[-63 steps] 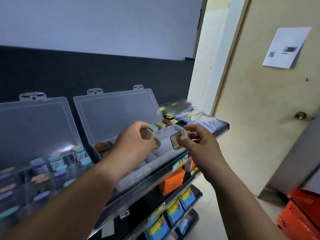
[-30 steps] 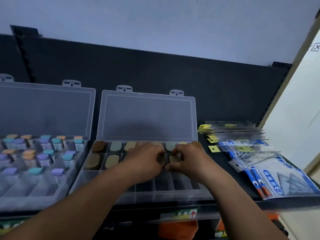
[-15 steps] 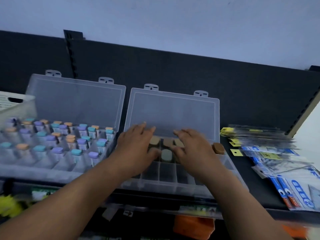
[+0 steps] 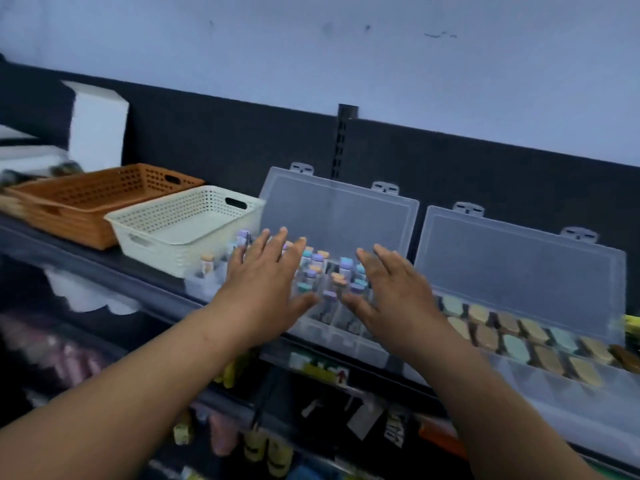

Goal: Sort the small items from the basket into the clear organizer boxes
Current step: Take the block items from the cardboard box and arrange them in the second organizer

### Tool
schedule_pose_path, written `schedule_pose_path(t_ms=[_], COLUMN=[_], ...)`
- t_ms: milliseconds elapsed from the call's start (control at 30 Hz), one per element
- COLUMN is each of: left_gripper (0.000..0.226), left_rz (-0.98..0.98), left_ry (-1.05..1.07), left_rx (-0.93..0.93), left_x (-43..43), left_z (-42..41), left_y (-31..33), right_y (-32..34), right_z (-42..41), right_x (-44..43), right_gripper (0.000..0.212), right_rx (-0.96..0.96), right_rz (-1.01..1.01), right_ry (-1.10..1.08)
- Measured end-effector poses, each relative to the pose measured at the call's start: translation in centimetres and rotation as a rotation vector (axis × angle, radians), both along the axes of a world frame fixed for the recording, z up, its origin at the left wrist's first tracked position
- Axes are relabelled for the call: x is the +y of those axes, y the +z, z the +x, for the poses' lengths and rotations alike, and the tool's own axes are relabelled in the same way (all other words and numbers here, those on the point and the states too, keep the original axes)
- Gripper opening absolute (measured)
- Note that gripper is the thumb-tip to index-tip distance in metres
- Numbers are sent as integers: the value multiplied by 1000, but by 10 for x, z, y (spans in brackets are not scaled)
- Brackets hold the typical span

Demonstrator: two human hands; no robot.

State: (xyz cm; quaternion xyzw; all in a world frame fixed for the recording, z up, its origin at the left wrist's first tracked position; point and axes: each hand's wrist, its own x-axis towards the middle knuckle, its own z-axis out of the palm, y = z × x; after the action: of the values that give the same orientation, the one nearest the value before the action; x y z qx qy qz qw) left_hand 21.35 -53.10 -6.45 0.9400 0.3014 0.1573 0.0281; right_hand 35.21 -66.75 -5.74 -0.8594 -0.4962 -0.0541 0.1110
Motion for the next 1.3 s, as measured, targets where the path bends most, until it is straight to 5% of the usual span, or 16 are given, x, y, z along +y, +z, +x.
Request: schedule_pose_path(t_ms=[633, 1300], left_gripper=[84, 85], left_rz=[-11, -18], left_ry=[206, 439], left_rx=[-4, -65], left_x=[187, 389], left_z=[-247, -271], left_y=[20, 35], right_y=[14, 44], right_z=[-221, -222], right_x=[233, 468], right_gripper=[72, 72], right_rx=[-1, 97], right_rz=[66, 57], right_ry=[255, 546])
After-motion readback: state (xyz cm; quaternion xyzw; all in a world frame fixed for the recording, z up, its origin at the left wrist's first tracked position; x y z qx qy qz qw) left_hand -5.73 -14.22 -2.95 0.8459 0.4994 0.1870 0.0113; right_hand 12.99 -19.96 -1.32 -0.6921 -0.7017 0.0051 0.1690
